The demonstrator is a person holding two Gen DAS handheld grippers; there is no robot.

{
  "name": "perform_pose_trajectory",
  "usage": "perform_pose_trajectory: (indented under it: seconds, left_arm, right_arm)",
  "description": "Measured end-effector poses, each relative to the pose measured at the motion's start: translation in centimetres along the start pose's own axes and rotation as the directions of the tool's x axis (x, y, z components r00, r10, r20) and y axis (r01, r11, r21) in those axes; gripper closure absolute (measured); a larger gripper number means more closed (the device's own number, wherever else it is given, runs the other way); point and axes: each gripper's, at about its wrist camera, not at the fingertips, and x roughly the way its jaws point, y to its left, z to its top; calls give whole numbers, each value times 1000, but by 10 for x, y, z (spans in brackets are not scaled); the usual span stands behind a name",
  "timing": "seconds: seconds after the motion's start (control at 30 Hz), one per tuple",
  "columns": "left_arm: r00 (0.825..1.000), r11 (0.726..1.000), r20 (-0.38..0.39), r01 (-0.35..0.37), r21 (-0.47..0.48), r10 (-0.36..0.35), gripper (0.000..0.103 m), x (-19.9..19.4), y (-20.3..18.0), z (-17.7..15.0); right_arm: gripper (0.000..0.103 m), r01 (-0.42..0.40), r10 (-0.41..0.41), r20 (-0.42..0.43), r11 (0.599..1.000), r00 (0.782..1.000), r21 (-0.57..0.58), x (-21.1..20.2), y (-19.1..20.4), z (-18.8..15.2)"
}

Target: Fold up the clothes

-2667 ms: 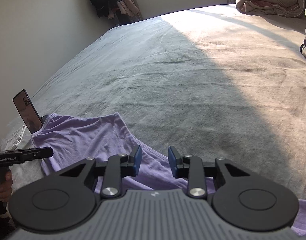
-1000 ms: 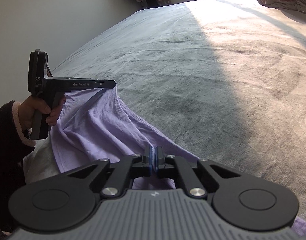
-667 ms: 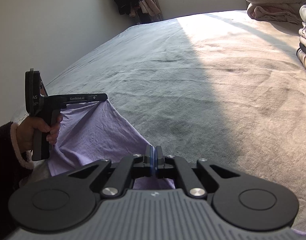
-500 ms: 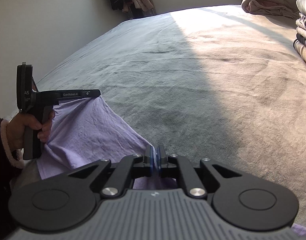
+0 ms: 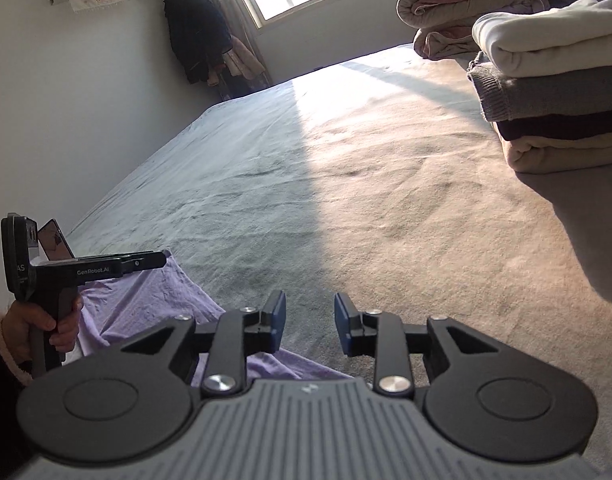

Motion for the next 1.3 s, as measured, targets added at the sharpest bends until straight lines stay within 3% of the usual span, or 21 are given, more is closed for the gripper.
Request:
perform_pose_trajectory:
  seconds: [0.53,0.8,0.87,0.93,1.0,1.17,1.3]
  left_arm:
    - [973,978,-100,209,2,-207,65,12,-80,-42]
    - [951,942,-95,304,142,-293,65,5,-126,-51]
    - [945,928,-93,327,180,-315,65,1,-138,-53]
    - [938,916,-91,346,203,-334,65,-2,-147,-55]
    - [933,908,-94,360,216,-348,65,-6,-151,-58]
    - [931,891,-105,366,267,-350,65,-16,-155,-68]
    - [928,878,-124,373,301,-352,65,-23,-156,-74]
  right_arm:
    - [71,63,-64,-26,997,998,-40,-81,-52,-47]
    - [71,51,-55,-36,995,998,-80,-80,-52,-45]
    - [75,68,-77,-71,991,995,-116,-74,-47,-46]
    - [95,91,-103,-89,987,991,-131,-69,-45,-46]
    - [100,111,-123,-87,985,989,-133,-66,-45,-45]
    - [103,199,-196,38,977,980,-76,-68,-46,-29]
    - [103,215,-213,49,977,976,-18,-60,-50,-16]
